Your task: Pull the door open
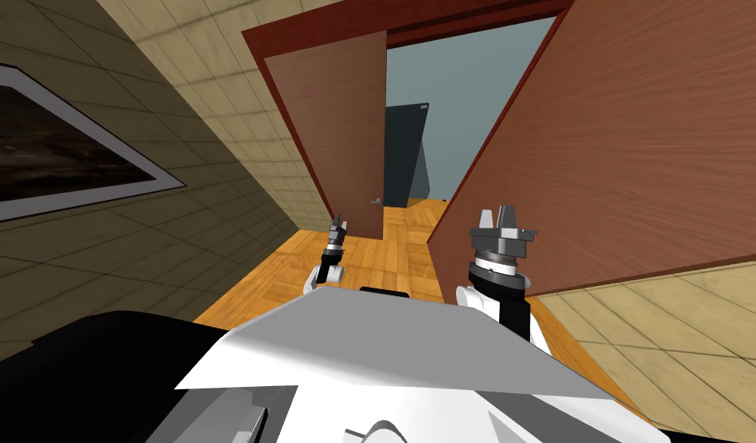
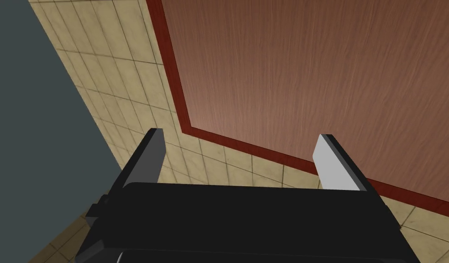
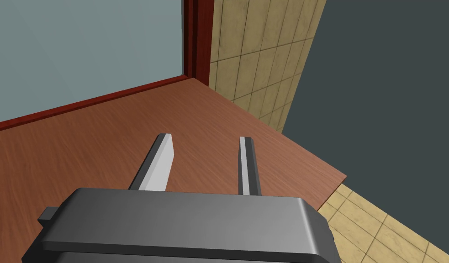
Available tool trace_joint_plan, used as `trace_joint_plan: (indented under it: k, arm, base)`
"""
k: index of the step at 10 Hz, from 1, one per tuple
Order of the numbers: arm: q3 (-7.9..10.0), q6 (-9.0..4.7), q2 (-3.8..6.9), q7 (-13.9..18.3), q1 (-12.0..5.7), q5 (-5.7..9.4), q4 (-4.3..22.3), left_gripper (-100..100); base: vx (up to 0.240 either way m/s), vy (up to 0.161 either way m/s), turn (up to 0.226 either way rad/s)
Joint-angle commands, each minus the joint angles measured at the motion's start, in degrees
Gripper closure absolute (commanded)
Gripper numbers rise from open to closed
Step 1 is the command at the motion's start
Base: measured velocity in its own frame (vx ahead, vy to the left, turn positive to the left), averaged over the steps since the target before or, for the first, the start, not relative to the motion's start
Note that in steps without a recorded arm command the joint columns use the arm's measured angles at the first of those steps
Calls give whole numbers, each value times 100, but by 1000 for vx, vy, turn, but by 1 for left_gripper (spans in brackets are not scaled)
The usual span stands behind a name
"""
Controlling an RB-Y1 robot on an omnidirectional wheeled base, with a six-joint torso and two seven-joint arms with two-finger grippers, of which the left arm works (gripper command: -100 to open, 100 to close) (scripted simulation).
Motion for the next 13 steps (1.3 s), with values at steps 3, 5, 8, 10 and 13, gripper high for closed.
trace_joint_plan:
  k: [3, 5, 8, 10, 13]
  arm:
    - [52, -143, 99, 45, -232, 62, 597, -100]
    - [75, -230, 146, 63, -361, 94, 942, -100]
    - [112, -364, 213, 91, -562, 144, 1476, -100]
    - [137, -454, 257, 111, -697, 177, 1836, -100]
    - [174, -593, 320, 140, -904, 228, 2345, -100]
  base:
    - [104, -20, -35]
    - [95, -17, -34]
    - [100, -16, -37]
    - [90, -27, -43]
    - [107, -17, -35]
